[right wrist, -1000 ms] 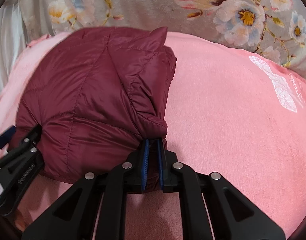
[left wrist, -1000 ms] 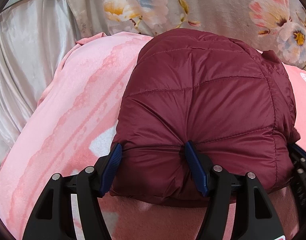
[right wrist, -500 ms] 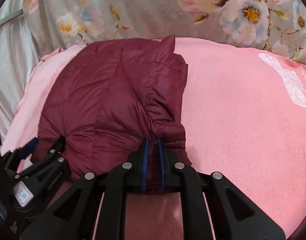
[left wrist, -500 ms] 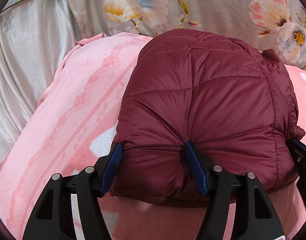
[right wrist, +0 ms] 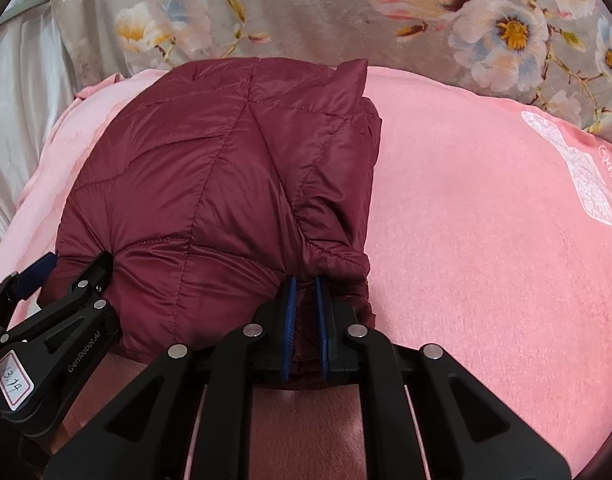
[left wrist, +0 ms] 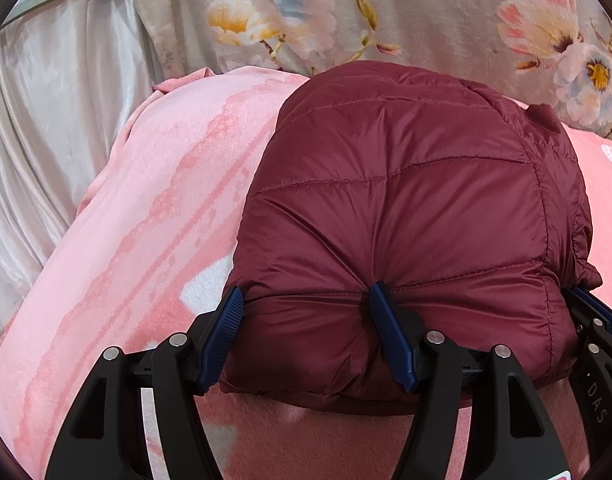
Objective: Fold large clothes
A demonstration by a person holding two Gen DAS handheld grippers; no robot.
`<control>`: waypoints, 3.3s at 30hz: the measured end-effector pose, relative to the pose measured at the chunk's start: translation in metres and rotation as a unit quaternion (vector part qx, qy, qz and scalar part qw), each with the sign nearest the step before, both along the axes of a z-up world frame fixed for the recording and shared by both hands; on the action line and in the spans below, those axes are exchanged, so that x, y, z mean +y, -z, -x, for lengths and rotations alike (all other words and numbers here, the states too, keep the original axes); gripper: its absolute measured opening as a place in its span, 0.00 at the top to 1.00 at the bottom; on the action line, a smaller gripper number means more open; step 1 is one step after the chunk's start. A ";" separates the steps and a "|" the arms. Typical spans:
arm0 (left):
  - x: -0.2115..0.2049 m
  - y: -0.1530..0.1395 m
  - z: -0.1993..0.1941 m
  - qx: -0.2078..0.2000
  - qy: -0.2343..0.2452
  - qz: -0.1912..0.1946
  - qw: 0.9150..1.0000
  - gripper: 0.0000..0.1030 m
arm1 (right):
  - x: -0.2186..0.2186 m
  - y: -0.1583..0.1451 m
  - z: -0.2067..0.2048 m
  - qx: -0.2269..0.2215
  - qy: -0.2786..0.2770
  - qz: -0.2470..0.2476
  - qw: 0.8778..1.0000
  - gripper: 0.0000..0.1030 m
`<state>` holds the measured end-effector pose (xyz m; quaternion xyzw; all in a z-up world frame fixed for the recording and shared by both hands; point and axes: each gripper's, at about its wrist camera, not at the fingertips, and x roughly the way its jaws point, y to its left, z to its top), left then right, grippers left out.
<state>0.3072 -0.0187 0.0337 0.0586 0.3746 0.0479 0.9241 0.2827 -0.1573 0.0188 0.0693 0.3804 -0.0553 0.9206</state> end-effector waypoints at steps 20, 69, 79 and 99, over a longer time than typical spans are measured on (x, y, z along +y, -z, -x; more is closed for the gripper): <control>0.020 -0.009 0.133 -0.019 0.015 0.017 1.000 0.16 | 0.013 -0.014 0.166 -0.050 0.024 0.044 0.997 0.13; 0.006 -0.007 0.149 -0.026 0.016 -0.013 0.999 0.16 | 0.029 -0.009 0.165 -0.039 -0.001 0.071 0.997 0.12; 0.008 -0.008 0.149 -0.028 0.014 -0.011 0.999 0.16 | 0.028 -0.009 0.165 -0.039 -0.002 0.071 0.997 0.12; 0.004 -0.010 0.151 -0.031 0.020 -0.009 0.999 0.16 | 0.028 -0.009 0.165 -0.039 -0.002 0.072 0.997 0.12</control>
